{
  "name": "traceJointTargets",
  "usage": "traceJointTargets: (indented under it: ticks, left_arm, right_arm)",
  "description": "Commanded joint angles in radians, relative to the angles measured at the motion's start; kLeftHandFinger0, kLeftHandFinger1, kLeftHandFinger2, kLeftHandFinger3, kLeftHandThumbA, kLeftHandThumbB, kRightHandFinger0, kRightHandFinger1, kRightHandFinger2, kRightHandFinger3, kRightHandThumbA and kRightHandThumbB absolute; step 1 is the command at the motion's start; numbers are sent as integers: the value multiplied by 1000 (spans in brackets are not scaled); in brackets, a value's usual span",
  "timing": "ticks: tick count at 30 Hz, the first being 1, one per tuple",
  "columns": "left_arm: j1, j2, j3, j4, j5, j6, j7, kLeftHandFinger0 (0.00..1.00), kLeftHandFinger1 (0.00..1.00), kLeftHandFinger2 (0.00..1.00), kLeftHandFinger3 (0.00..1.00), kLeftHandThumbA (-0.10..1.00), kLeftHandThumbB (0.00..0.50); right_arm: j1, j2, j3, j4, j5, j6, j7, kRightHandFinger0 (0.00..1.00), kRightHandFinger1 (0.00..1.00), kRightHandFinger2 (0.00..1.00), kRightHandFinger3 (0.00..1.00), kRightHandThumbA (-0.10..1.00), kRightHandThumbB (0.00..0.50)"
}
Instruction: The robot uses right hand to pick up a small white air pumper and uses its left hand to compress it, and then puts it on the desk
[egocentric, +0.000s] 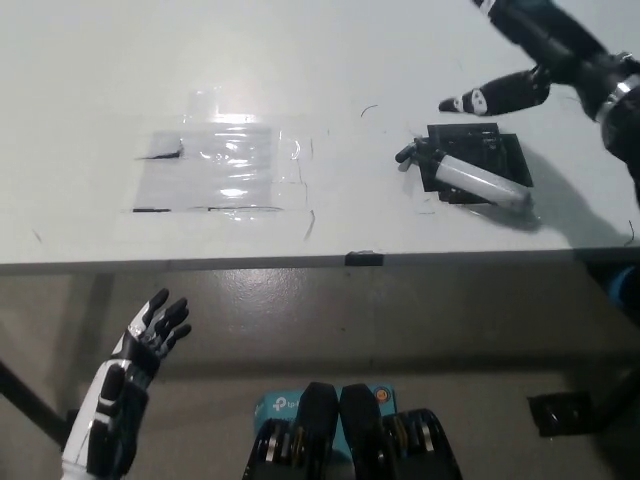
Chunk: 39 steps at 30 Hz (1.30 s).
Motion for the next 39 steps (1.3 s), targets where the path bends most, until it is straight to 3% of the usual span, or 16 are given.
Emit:
traceJointTargets:
  ticks: [1,4,6,8,9,11,15,27,30,35,39]
  left_arm:
    - [-71,10,29,23,14,-44,23,1000,1000,1000,1000,1000,124]
    - [-95,14,38,59,12,-48,27,1000,1000,1000,1000,1000,127]
    - [-123,18,44,86,-5,-35,25,1000,1000,1000,1000,1000,123]
    - [-130,17,46,100,-6,-35,25,1000,1000,1000,1000,1000,116]
    - [-133,15,48,107,-12,-28,25,1000,1000,1000,1000,1000,128]
    - [-144,22,54,126,-7,-34,20,1000,1000,1000,1000,1000,105]
    - [-137,20,57,140,0,-33,5,1000,1000,1000,1000,1000,108]
    - [-69,27,60,151,5,-18,0,1000,1000,1000,1000,1000,122]
    - [-57,30,58,159,-18,-29,-13,1000,1000,1000,1000,1000,99]
    - [-45,26,60,164,-12,-25,-7,1000,1000,1000,1000,1000,105]
    - [-48,27,60,183,5,-43,-5,1000,1000,1000,1000,1000,95]
  right_arm:
    - [218,62,-126,-469,241,125,-49,1000,1000,1000,1000,1000,409]
    - [372,124,-121,-603,265,113,-86,1000,1000,1000,1000,1000,388]
    - [470,165,-102,-637,221,73,-117,1000,1000,1000,1000,1000,347]
    - [537,213,-102,-621,221,56,-144,1000,1000,1000,1000,1000,358]
    - [569,241,-106,-586,245,21,-164,1000,1000,1000,1000,1000,333]
    - [635,287,-111,-504,241,-56,-195,1000,1000,1000,1000,1000,296]
    - [695,335,-130,-416,219,-112,-225,1000,1000,1000,1000,1000,299]
    - [747,336,-136,-329,227,-158,-267,1000,1000,1000,1000,1000,310]
    - [762,341,-130,-325,231,-156,-275,1000,1000,1000,1000,1000,320]
    - [776,344,-96,-309,249,-147,-260,1000,1000,1000,1000,1000,292]
    - [785,345,-62,-275,244,-166,-260,1000,1000,1000,1000,1000,303]
